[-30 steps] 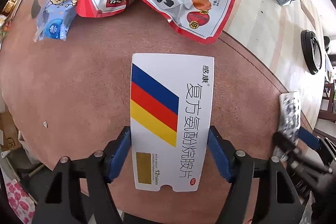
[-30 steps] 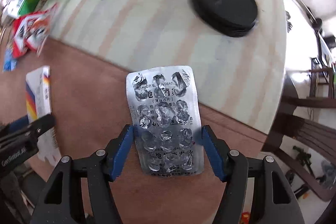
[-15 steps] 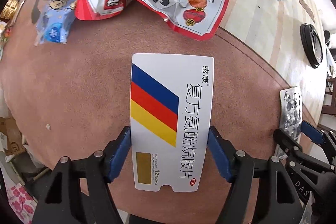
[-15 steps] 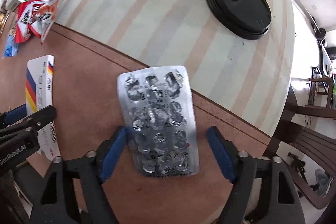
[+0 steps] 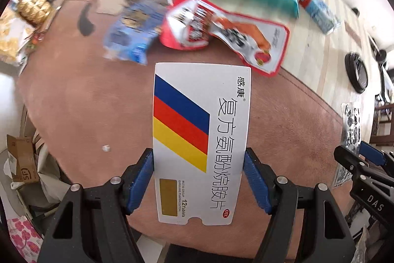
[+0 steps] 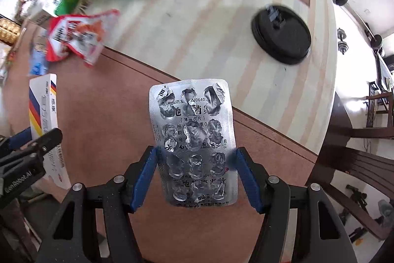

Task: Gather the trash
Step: 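Carry the medicine box and blister pack to the bin and release both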

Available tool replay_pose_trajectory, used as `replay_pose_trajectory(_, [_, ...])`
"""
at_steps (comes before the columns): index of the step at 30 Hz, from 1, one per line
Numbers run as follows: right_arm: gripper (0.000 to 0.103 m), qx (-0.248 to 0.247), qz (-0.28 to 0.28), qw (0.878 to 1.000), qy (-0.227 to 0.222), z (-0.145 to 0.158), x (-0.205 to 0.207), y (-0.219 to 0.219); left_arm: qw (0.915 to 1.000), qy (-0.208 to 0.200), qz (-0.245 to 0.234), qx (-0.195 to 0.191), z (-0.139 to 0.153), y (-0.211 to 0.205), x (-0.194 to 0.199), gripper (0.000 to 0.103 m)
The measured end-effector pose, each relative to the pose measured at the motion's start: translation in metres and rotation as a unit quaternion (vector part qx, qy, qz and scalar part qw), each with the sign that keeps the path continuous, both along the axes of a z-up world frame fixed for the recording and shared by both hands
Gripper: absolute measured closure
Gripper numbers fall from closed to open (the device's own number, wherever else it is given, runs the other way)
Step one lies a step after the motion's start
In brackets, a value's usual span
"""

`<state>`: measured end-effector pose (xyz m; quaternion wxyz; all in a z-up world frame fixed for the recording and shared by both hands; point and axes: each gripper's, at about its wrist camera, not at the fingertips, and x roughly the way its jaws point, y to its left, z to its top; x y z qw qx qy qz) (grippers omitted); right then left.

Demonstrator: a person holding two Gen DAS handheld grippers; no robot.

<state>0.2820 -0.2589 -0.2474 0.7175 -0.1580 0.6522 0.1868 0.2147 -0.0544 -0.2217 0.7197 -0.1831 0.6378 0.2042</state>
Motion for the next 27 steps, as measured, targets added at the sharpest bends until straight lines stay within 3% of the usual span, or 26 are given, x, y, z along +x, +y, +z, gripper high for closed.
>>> replay_pose_trajectory(7, [0.036,0.049,0.030,0.998,-0.021,0.057,-0.040,0.050,0.9969,-0.062,0.047,0.008,0.047,0.039,-0.071,0.034])
replay_pose_trajectory(10, [0.036,0.068,0.057,0.996,-0.023,0.076,-0.079,0.081,0.9944,-0.079,0.070,0.009,0.058,0.055,-0.113,0.034])
replay_pose_trajectory(11, [0.036,0.072,0.064,0.995,-0.021,0.079,-0.082,0.094,0.9932,-0.083,0.081,0.010,0.061,0.063,-0.133,0.034])
replay_pose_trajectory(15, [0.036,0.084,0.104,0.991,0.003,0.073,-0.157,0.134,0.9886,-0.086,0.123,-0.001,0.054,0.087,-0.203,0.034])
replay_pose_trajectory(21, [0.036,0.066,0.166,0.983,0.050,0.017,-0.261,0.185,0.9789,-0.047,0.197,-0.032,-0.004,0.125,-0.310,0.034])
replay_pose_trajectory(23, [0.036,0.056,0.186,0.979,0.065,-0.015,-0.292,0.201,0.9737,-0.024,0.221,-0.050,-0.041,0.136,-0.340,0.034])
replay_pose_trajectory(27, [0.036,0.030,0.211,0.972,0.097,-0.094,-0.339,0.225,0.9524,0.001,0.282,-0.117,-0.136,0.153,-0.392,0.034])
